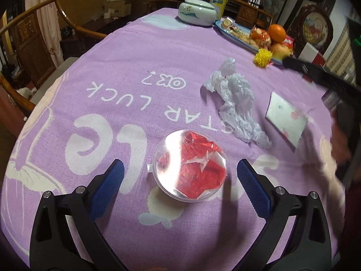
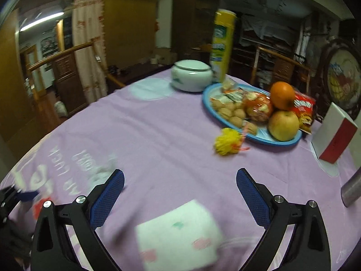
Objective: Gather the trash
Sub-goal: 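Lift the red candy cup with the left tool while the right tool moves to the yellow tassel, then grasp the yellow tassel with the right tool, then carry the candy cup and yellow tassel toward the red wastebasket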
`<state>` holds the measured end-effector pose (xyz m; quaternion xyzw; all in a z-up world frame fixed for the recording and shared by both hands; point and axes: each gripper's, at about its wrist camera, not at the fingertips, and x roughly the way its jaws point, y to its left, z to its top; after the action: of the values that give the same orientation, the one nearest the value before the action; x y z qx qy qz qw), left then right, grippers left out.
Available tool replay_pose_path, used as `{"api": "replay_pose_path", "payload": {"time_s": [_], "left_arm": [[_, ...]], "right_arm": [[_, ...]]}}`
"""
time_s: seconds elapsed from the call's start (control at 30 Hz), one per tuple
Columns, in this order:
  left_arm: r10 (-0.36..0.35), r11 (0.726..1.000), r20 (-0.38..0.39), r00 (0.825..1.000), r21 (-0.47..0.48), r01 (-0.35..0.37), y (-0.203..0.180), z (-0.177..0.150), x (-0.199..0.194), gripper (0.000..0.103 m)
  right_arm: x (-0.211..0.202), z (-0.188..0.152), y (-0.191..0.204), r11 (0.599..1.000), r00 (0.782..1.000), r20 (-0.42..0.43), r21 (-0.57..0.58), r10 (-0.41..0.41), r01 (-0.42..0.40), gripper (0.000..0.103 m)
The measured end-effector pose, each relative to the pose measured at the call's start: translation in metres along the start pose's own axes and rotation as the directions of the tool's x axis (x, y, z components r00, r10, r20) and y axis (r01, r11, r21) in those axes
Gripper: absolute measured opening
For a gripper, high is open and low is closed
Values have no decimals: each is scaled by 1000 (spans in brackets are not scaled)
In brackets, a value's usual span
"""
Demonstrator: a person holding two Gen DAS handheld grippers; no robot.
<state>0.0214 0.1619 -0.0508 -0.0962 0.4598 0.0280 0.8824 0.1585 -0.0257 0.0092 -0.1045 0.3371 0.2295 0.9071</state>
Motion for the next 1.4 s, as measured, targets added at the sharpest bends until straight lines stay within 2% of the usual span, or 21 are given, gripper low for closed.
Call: {"api": "replay_pose_path", "payload": {"time_s": [0.2, 0.37, 0.47, 0.57, 0.6, 0.63, 0.7, 0.9, 1.07, 1.4], "left_arm": [[87, 994, -35, 996, 76, -84, -13, 0, 8, 96], [82, 994, -34, 996, 73, -79, -11, 0, 7, 96], [56, 997, -26, 998, 52, -54, -8, 0, 5, 96], [43, 998, -22, 999, 41, -42, -7, 1, 4, 96], [39, 999, -20, 999, 37, -38, -6, 1, 3, 96], [35, 999, -19, 999, 33, -35, -6, 2, 3, 96], [25, 999, -15, 1000, 21, -25, -5, 2, 2, 96], [15, 1000, -12, 1000, 11, -15, -3, 2, 1, 96], [7, 1000, -8, 1000, -2, -7, -2, 2, 0, 96], [3, 1000, -4, 1000, -22, -3, 0, 2, -2, 96]], "right_arm": [[60, 16, -60, 988, 996, -62, 139, -59, 67, 97], [110, 26, -91, 965, 994, -106, 259, -20, 47, 96], [132, 30, -98, 957, 992, -130, 287, 9, 29, 85], [147, 29, -97, 961, 987, -159, 271, -13, 56, 71], [147, 31, -95, 963, 987, -158, 260, -31, 71, 55], [145, 33, -93, 969, 989, -144, 238, -30, 64, 40], [142, 32, -89, 977, 989, -143, 198, -50, 78, 37], [98, 28, -53, 997, 996, -55, 40, -64, 67, 36], [45, 6, -15, 991, 996, -2, -104, -85, 84, 37], [-37, -32, 7, 969, 988, 58, -195, -145, 153, 37]]}}
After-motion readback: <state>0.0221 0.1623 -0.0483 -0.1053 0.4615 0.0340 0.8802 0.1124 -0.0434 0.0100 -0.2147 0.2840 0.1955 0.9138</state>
